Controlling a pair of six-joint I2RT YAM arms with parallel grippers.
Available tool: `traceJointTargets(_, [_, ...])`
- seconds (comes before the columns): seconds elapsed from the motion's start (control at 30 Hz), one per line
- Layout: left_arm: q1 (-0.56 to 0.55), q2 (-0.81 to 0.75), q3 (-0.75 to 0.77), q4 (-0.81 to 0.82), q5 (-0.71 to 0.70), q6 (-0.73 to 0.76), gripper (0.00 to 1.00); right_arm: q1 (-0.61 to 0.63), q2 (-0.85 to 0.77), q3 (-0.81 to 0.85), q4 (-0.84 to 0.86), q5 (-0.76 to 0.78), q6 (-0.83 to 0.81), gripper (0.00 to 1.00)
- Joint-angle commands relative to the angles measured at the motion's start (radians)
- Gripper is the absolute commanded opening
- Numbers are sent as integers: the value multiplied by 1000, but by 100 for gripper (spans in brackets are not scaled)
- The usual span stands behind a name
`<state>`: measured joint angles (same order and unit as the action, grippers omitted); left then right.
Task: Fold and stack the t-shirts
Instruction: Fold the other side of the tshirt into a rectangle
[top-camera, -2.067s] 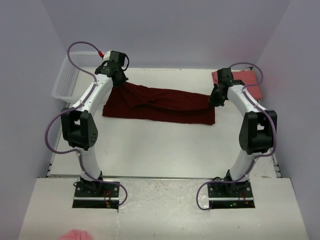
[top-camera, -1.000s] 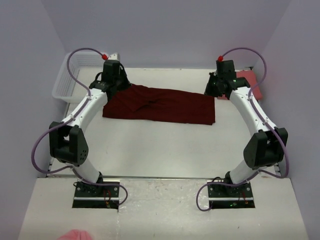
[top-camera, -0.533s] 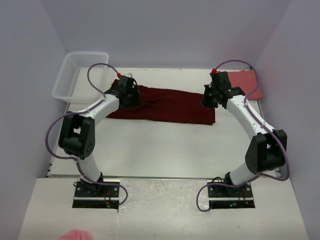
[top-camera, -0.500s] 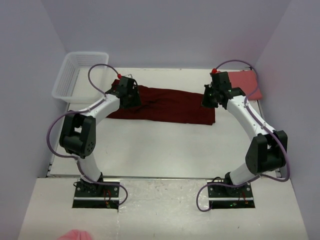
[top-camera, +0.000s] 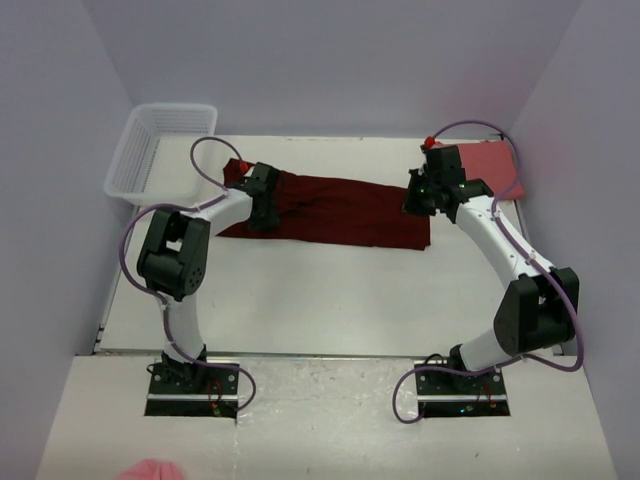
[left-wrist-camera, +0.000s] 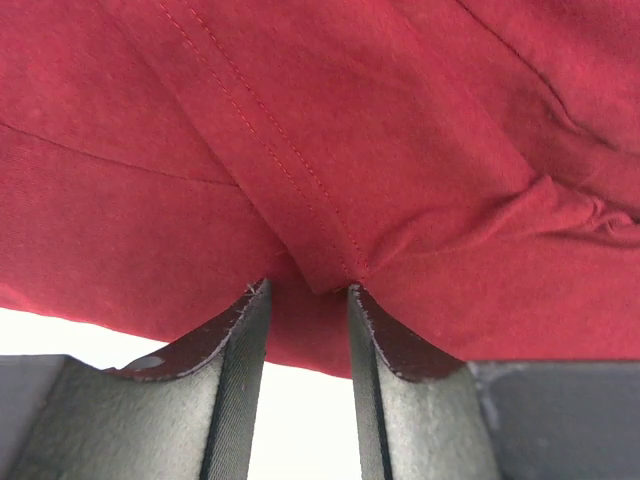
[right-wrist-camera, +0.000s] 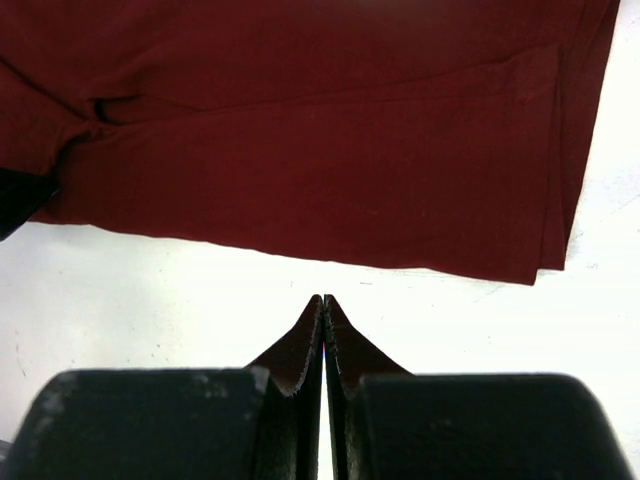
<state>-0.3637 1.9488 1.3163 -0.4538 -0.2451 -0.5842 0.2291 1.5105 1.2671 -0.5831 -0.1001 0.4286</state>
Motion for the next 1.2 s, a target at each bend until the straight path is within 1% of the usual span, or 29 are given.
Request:
traceJointTargets(0.0, [-6, 12, 49, -6, -62, -16, 38, 1, -18, -3, 40, -26, -4, 0])
traceJointTargets(0.3, [-6, 48, 78, 4, -63, -8, 33, 1, -3, -9, 48, -32, -5, 0])
traceJointTargets(0.37, [-7, 55, 81, 7, -63, -8, 29, 1, -3, -9, 49, -32, -5, 0])
traceJointTargets(0.47, [-6, 59, 92, 10, -65, -5, 15, 1, -1, -12, 52, -36, -4, 0])
traceJointTargets(0.57, [-7, 58, 100, 13, -54, 3, 6, 1, 8, -20, 58, -46, -2, 0])
traceJointTargets(0.6, [-7, 58, 104, 14, -53, 6, 0, 1, 13, -17, 57, -47, -2, 0])
traceJointTargets(0.93, [-27, 30, 139, 27, -97, 47, 0, 7, 56, 2, 57, -49, 2, 0])
traceJointTargets(1.03, [-26, 77, 228, 6, -135, 86, 0, 12, 71, 9, 54, -46, 2, 0])
traceJointTargets(1.07, [-26, 94, 295, 1, -143, 93, 0, 12, 76, 17, 51, -43, 4, 0])
traceJointTargets(1.13, [-23, 157, 375, 0, -167, 135, 0, 12, 88, 23, 40, -39, -1, 0])
traceJointTargets(1.17, [-21, 182, 470, -3, -169, 167, 0, 13, 91, 26, 39, -38, -1, 0])
